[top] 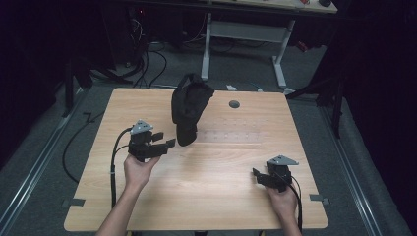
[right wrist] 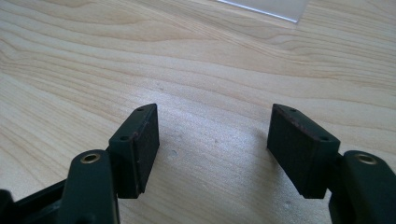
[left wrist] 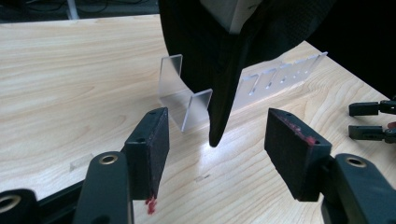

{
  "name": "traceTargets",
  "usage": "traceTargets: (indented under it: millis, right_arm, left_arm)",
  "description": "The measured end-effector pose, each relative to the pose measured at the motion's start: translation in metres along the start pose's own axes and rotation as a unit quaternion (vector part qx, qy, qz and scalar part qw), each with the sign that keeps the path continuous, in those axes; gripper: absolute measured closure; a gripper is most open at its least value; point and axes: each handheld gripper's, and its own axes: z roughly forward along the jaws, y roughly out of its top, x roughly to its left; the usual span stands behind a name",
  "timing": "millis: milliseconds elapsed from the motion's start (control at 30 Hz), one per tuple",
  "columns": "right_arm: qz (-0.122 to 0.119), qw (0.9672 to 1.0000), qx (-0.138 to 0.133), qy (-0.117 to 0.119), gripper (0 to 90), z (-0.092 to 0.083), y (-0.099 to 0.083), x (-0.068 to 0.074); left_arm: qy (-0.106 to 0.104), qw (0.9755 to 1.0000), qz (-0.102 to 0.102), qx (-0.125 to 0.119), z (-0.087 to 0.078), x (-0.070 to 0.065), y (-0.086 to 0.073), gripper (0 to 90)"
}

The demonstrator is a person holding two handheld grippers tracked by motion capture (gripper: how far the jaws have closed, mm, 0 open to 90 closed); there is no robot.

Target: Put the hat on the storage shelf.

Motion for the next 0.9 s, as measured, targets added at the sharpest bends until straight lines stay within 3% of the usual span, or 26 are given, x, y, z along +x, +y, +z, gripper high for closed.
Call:
traceTargets:
  millis: [400,900]
  right_arm:
    - [0.000,1.0000,0.000,0.000,34.3,0.000,0.000,0.000]
    - [0.000,1.0000,0.000,0.000,34.3,0.000,0.000,0.000]
  left_arm:
    - [0.015,0.9999,0.007,-0.001,-0.013,0.010,-0.003,40.0]
    - [0.030,0.9995,0.000,-0.001,-0.026,0.023,-0.011,39.7]
